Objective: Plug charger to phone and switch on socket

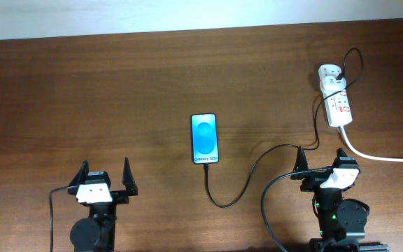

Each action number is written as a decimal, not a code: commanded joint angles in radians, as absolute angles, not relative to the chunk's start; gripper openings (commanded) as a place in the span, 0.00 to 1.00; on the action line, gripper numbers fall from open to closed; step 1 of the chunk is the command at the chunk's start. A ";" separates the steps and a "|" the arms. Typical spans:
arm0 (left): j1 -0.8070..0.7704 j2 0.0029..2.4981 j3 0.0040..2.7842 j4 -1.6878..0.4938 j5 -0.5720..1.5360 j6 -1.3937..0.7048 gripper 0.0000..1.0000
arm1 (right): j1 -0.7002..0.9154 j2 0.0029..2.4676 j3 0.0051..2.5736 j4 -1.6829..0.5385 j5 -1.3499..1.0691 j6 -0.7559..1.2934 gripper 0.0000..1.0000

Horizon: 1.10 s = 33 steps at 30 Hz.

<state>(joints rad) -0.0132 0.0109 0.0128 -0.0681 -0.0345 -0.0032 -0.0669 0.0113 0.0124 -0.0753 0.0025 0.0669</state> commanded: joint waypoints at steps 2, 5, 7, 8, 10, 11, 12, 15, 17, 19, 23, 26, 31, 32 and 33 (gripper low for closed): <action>-0.007 0.005 0.008 -0.081 -0.042 0.085 0.99 | -0.058 0.003 0.006 -0.080 0.004 0.060 0.99; -0.008 0.005 0.008 -0.081 -0.041 0.084 0.99 | -0.058 0.003 0.006 -0.080 0.004 0.060 0.98; -0.008 0.005 0.008 -0.083 -0.033 0.072 0.99 | -0.058 0.004 0.006 -0.080 0.004 0.059 0.99; -0.008 0.005 0.008 -0.083 -0.023 0.073 0.99 | -0.058 0.003 0.006 -0.080 0.004 0.060 0.98; -0.008 0.005 0.008 -0.083 -0.023 0.073 0.99 | -0.058 0.003 0.006 -0.080 0.004 0.060 0.98; -0.008 0.005 0.008 -0.083 -0.023 0.073 0.99 | -0.058 0.003 0.006 -0.080 0.004 0.060 0.99; -0.008 0.005 0.008 -0.083 -0.023 0.072 0.99 | -0.058 0.004 0.006 -0.080 0.004 0.060 0.99; -0.008 0.005 0.008 -0.082 -0.023 0.073 0.99 | -0.058 0.003 0.006 -0.080 0.004 0.060 0.99; -0.007 0.005 0.009 -0.083 -0.023 0.073 0.99 | -0.058 0.003 0.006 -0.080 0.004 0.060 0.99; -0.007 0.005 0.009 -0.083 -0.023 0.073 0.99 | -0.058 0.003 0.006 -0.080 0.004 0.059 0.99; -0.007 0.005 0.009 -0.083 -0.023 0.073 0.99 | -0.058 0.003 0.006 -0.080 0.004 0.060 0.98; -0.007 0.005 0.009 -0.083 -0.023 0.073 0.99 | -0.058 0.003 0.006 -0.080 0.004 0.059 0.98; -0.007 0.005 0.009 -0.083 -0.023 0.073 0.99 | -0.058 0.003 0.006 -0.080 0.004 0.060 0.99; -0.007 0.005 0.009 -0.083 -0.023 0.073 0.99 | -0.058 0.003 0.006 -0.080 0.004 0.060 0.98; -0.007 0.005 0.009 -0.083 -0.023 0.073 0.99 | -0.058 0.003 0.006 -0.080 0.004 0.060 0.99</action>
<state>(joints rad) -0.0132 0.0109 0.0128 -0.0784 -0.0338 0.0643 -0.0669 0.0113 0.0124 -0.0753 0.0025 0.0673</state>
